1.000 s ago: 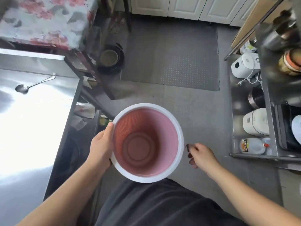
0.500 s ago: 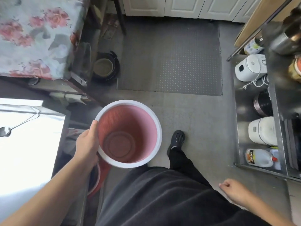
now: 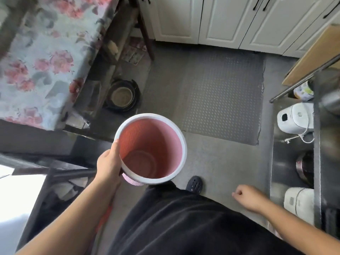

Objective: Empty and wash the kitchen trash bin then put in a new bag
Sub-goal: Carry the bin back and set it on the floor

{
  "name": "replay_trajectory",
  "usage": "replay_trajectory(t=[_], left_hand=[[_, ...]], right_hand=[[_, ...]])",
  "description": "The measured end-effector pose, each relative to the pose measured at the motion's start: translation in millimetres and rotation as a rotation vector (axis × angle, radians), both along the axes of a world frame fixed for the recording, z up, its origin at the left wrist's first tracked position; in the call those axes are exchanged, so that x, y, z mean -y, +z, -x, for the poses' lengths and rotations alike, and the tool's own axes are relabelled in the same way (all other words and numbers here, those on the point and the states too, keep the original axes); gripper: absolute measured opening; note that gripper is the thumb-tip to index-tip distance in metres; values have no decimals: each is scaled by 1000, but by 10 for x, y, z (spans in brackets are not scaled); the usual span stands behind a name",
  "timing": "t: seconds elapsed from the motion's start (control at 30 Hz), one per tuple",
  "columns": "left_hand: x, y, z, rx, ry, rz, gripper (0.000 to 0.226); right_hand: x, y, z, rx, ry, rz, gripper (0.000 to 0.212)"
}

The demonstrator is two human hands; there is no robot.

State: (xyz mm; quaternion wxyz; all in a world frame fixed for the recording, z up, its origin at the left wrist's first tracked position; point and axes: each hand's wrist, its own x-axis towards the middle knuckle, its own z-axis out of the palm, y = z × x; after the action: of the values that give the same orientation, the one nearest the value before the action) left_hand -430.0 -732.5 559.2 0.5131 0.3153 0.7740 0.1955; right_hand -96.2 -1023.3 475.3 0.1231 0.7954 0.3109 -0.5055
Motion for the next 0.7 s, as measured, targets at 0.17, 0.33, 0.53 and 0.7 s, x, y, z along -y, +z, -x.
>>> replay_trajectory(t=[0.17, 0.33, 0.53, 0.7], left_hand=[[-296, 111, -448, 46, 117, -36, 59], [-835, -164, -767, 27, 176, -40, 56], [-1858, -283, -1369, 66, 267, 73, 57], [-2656, -205, -1974, 66, 241, 101, 62]], right_hand=[[-1244, 188, -542, -16, 49, -139, 29], [-2152, 189, -898, -42, 96, -181, 27], [-2638, 254, -1543, -18, 14, -101, 27], [-2713, 305, -2327, 40, -204, -63, 29]])
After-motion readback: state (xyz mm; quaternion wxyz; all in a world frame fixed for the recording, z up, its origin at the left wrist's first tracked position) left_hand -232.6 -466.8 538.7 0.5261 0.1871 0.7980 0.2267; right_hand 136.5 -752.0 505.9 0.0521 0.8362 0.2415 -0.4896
